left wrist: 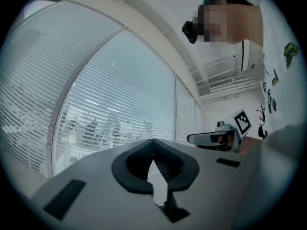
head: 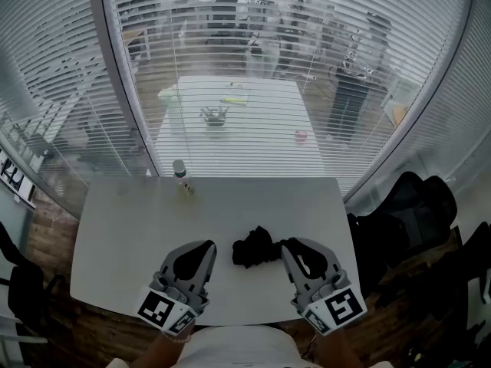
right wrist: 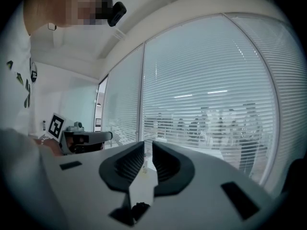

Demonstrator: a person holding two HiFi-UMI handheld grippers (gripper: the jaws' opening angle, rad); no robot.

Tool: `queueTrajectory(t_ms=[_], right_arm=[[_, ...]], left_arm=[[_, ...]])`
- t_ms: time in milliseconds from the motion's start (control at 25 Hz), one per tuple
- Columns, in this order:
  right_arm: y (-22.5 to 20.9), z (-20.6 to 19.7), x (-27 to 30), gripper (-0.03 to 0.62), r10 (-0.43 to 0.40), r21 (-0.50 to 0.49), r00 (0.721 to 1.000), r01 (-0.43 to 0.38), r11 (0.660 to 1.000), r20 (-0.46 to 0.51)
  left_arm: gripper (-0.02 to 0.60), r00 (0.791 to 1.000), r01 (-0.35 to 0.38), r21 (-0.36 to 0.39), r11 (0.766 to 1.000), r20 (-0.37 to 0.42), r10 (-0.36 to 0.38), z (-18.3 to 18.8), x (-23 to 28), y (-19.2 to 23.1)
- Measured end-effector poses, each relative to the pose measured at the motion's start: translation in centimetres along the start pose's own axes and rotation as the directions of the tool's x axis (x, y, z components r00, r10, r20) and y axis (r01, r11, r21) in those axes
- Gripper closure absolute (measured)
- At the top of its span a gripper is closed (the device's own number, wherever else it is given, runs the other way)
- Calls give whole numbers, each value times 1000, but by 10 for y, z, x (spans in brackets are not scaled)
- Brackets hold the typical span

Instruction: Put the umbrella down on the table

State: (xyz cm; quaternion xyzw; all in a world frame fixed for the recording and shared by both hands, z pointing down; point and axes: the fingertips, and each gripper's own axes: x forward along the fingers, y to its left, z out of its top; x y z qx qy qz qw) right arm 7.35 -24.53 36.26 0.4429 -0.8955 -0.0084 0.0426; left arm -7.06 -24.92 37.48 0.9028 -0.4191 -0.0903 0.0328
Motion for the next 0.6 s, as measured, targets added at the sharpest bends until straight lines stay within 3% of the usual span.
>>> queueTrajectory(t_ms=[600], right_arm=[[7,-1,0,537,-2,0,1000,2,1000,-1]], left_arm=[[571,1000,-7,0,1000,8,7,3,-6,3]])
